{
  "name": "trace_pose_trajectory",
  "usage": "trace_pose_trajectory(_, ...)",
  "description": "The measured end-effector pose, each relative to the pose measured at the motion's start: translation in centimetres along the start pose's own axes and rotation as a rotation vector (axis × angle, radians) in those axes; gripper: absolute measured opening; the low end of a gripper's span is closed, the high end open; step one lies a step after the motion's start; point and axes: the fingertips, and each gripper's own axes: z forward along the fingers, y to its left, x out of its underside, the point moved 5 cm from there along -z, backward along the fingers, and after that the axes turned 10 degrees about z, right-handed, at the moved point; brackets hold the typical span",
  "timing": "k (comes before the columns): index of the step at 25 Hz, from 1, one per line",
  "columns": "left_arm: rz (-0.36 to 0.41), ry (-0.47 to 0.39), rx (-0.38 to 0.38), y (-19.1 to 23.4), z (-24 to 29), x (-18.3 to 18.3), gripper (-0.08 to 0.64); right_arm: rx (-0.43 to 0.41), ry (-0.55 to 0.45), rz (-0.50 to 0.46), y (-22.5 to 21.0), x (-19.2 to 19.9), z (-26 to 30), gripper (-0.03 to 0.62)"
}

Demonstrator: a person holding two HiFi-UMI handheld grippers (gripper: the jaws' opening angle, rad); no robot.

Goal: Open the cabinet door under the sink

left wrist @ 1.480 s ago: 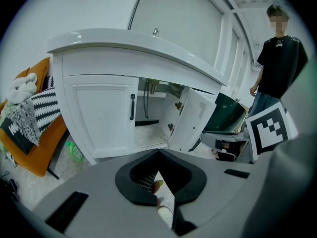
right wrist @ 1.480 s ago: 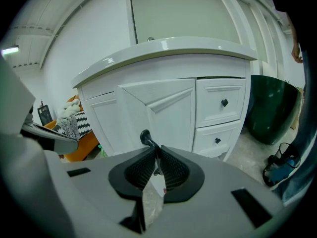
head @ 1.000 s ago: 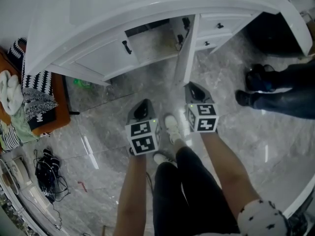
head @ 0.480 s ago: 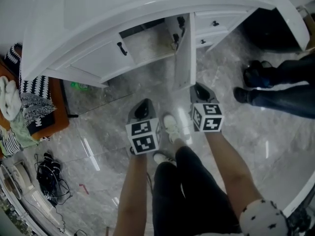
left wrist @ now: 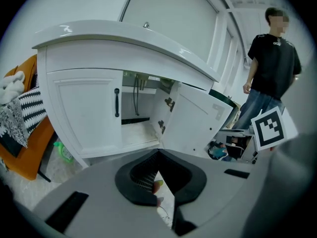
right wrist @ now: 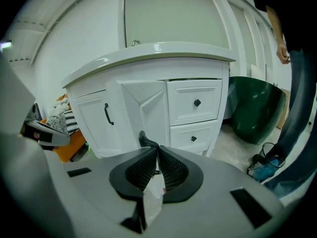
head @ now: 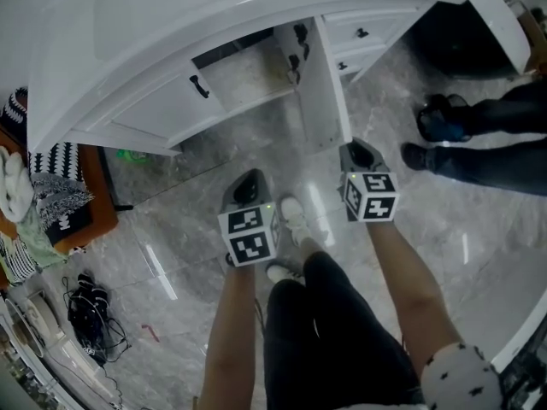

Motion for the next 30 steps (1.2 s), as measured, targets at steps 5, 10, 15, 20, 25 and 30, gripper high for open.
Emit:
trace_pose_trajectory(5, 0.009, 0.003, 0.012, -0.4, 0.5, 0.1, -0.002, 0.013, -0.011, 0.024, -1.6, -0.1, -0.2, 0.025)
trace_pose_trajectory(10, 0.000, 0.010, 0.021, -0.5, 1.0, 0.4, -0.003, -0.004, -0.010, 0.034, -3.1, -0.2, -0.3, 0.025)
trace_pose_trajectory(15, 0.008, 0.018, 0.029, -0.7, 1.4, 0.6, -0.002, -0.032, -0.007, 0.023, -4.5, -0.4, -0.3, 0.025)
trace_pose_trajectory(20, 0.014, 0.020, 0.040, -0.9, 1.9, 0.3, -0.002, -0.060, 0.001, 0.011, -6.0, -0.9, -0.2, 0.025)
trace_pose_trajectory(25, 0.024, 0.022, 0.041, -0.9, 2.2, 0.1, -0.002, -0.097, 0.010, -0.008, -7.4, -1.3, -0.1, 0.025)
trace_pose_trajectory(30, 0.028, 0.024, 0.045, -1.0, 2.7, -0.1, -0.003, -0.126, 0.021, -0.040, -8.0, -1.6, 0.1, 0.025)
